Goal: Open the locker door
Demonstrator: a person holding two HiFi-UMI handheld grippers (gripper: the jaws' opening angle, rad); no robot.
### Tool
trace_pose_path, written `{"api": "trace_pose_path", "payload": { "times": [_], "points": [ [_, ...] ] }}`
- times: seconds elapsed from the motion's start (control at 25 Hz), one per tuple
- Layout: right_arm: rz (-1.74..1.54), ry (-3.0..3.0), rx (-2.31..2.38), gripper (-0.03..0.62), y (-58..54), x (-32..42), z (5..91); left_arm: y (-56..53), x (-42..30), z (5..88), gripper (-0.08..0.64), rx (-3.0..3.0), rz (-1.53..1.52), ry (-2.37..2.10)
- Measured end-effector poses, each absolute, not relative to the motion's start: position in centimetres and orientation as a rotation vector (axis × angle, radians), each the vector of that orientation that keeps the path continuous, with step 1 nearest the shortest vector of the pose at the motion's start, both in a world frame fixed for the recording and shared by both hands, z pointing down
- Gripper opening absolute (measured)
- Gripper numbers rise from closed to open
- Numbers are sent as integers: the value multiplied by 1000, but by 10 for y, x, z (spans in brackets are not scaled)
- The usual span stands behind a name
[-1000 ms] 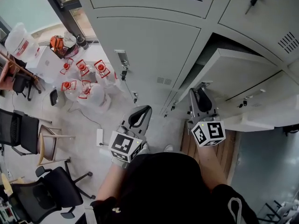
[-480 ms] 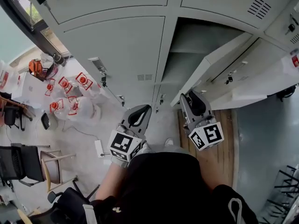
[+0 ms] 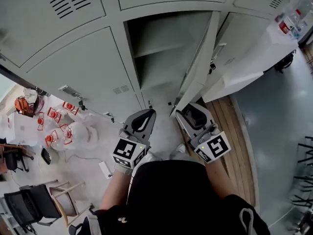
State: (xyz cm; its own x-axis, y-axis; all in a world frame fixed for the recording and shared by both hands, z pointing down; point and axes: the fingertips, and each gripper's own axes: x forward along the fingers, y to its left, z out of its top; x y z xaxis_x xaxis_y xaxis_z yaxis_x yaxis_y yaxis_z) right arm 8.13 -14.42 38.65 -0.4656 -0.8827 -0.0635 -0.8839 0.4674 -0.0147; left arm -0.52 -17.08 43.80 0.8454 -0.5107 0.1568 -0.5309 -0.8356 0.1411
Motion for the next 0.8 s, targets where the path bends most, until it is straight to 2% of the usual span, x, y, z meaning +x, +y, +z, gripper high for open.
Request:
{"api": "trace_pose_path", "payload": {
  "times": [0.24,0.6,0.8],
  "points": [
    [63,2594,-1659,179,-122,112,386,-164,51,434,29,2906,190,-633],
    [76,2470,-1829,178,-88,177,386,-136,131,434,29,2979,234,-349],
    [54,2313,-2009,117,-70,224,388,-121,164,430,29,3011,242,-230]
  ]
}}
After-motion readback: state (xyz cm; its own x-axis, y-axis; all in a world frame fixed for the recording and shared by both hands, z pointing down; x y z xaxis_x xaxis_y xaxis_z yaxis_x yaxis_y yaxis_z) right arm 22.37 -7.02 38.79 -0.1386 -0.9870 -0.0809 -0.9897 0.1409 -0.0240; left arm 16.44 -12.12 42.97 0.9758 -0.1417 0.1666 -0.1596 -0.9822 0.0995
